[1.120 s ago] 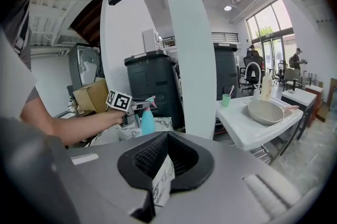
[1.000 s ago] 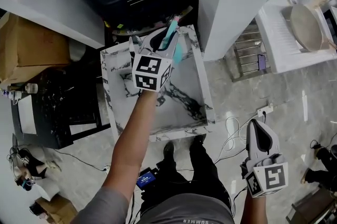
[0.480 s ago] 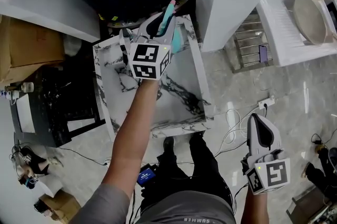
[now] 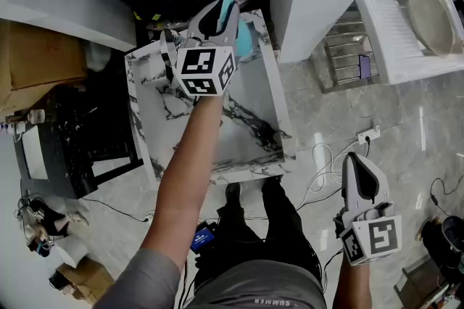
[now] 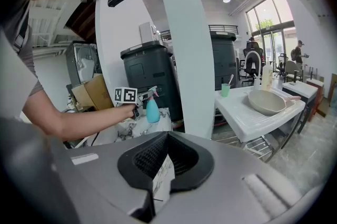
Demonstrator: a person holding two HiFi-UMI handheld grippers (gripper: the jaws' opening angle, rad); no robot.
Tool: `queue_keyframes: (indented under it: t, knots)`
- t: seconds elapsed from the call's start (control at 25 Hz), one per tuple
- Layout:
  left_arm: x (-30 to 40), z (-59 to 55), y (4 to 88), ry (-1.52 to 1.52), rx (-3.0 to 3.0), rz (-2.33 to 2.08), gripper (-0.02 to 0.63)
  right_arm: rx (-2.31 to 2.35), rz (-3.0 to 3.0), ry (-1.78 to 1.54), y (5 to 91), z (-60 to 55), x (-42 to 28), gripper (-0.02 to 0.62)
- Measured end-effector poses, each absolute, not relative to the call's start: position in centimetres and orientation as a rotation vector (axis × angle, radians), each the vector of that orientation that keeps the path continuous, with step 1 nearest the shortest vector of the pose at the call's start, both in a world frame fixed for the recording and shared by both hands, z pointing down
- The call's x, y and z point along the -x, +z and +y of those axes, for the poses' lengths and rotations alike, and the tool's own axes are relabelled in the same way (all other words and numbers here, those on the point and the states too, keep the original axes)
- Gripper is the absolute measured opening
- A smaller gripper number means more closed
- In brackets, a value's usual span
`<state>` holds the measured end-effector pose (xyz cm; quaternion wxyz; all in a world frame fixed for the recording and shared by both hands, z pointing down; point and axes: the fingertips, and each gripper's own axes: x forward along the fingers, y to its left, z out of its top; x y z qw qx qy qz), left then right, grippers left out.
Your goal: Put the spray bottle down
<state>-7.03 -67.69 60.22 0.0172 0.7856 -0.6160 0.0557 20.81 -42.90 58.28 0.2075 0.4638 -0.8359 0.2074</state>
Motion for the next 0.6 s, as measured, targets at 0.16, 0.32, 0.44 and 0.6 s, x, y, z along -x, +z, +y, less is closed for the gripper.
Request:
queue_keyframes:
  t: [0.16,0.32,0.44,0.6]
  knots:
    - [6.5,-67.8,60.2,0.197,-2.48,-1.931,0.086,-1.291,-2.327,0.582,58.4,-43.0,-20.8,0.002]
    - [6.4,-67.3,60.3,0.2,-2.49,-1.935,0.089,-1.288,-2.333,0.583,58.4,-42.9,-20.4,0.002]
    - [6.4,-66.5,60.5,0.239,-2.495,-1.944,0.092,-1.288,-2.338,0.582,58.2,-42.7,-20.3,0.002]
    - [6.4,-65.6,60.8,0.343,-2.493,-1.953,0.097,-1.29,-2.345,0.579,57.7,-42.4,-20.1,0.002]
